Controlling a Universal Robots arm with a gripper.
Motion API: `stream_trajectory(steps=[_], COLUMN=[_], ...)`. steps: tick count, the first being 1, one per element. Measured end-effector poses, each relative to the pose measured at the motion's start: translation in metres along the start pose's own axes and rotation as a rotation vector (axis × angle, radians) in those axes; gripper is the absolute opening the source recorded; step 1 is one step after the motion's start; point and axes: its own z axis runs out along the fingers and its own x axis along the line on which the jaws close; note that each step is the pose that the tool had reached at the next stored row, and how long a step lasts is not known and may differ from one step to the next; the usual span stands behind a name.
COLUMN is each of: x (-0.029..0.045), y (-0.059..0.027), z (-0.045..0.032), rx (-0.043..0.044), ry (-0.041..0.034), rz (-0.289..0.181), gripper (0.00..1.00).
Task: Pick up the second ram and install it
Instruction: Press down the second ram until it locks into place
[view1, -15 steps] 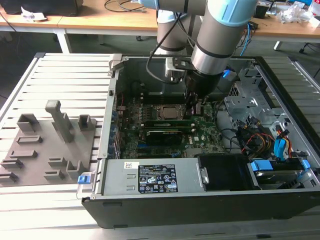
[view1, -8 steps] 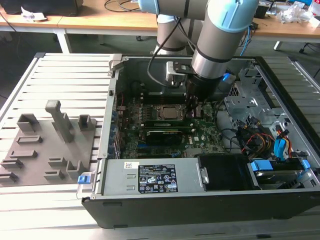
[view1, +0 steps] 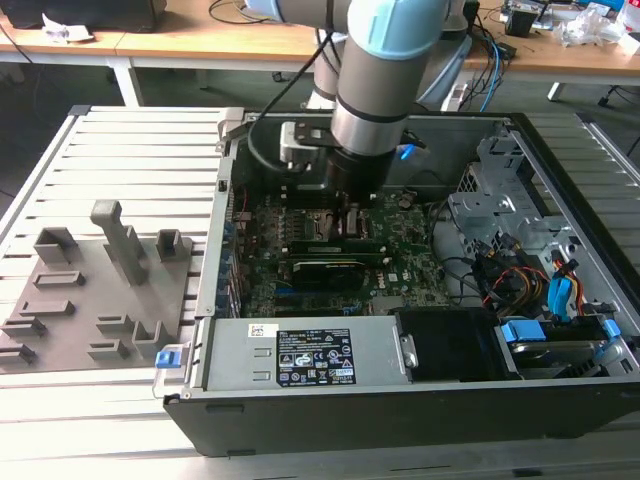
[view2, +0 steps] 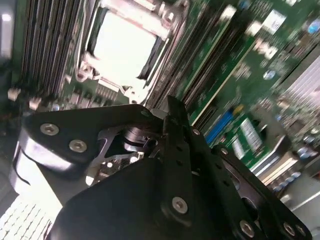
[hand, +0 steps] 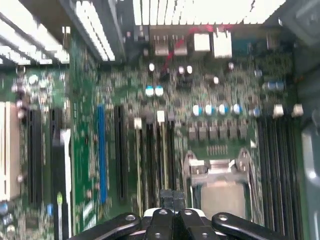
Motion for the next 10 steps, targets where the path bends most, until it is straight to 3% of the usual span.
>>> stream_trajectory(steps=[3,10], x=[0.0021,0.0029], y=[0.0200,0.0227], z=[0.0026,0.0079], rx=[0.0024,0.0017], ry=[-0.0008,-0.0059], rz=[0.000,0.000], gripper=[0.11,0.11])
